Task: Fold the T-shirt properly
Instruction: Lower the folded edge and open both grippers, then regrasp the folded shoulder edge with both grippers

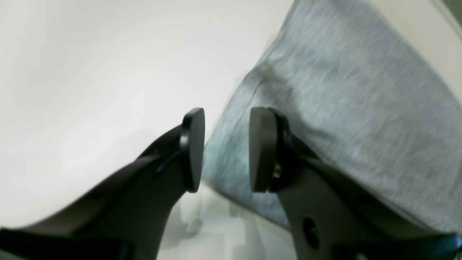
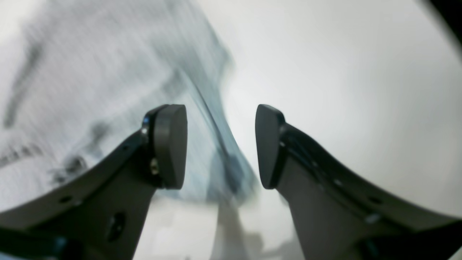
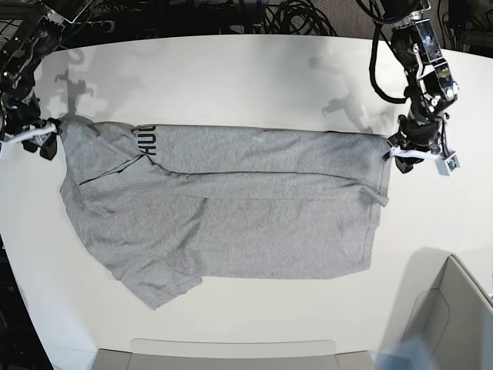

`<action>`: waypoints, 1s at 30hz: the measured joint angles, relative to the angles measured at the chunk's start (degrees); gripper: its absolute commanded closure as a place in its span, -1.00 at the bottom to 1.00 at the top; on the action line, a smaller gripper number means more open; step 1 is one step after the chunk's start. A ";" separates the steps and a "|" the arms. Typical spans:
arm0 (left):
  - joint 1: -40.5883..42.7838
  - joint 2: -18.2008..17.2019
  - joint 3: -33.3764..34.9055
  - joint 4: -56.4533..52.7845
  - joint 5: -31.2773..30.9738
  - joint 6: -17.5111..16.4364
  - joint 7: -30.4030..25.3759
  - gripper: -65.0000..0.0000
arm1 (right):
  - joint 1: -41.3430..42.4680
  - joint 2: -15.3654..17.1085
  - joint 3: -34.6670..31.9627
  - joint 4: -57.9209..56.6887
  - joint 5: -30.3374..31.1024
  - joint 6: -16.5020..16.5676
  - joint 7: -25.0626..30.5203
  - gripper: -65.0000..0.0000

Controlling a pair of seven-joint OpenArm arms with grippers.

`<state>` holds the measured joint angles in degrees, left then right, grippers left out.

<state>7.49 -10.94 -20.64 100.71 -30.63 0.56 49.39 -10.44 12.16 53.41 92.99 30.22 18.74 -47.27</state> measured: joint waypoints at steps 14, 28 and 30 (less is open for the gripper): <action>1.27 0.13 3.23 0.09 -0.13 -0.13 -0.42 0.34 | 1.97 1.01 2.23 -17.31 3.52 6.49 -0.66 0.07; 0.96 -1.57 2.75 -9.49 -10.86 -0.24 -0.81 -0.03 | 4.07 3.21 -1.64 -21.75 4.90 7.45 1.27 0.07; 0.98 -3.21 2.75 -11.30 -13.55 -0.37 -1.01 -0.03 | 4.09 3.23 -1.62 -21.75 4.96 7.45 1.22 0.07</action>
<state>8.47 -14.15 -17.89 89.41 -44.18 0.19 48.38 -6.35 15.40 51.79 71.24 35.18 26.20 -46.04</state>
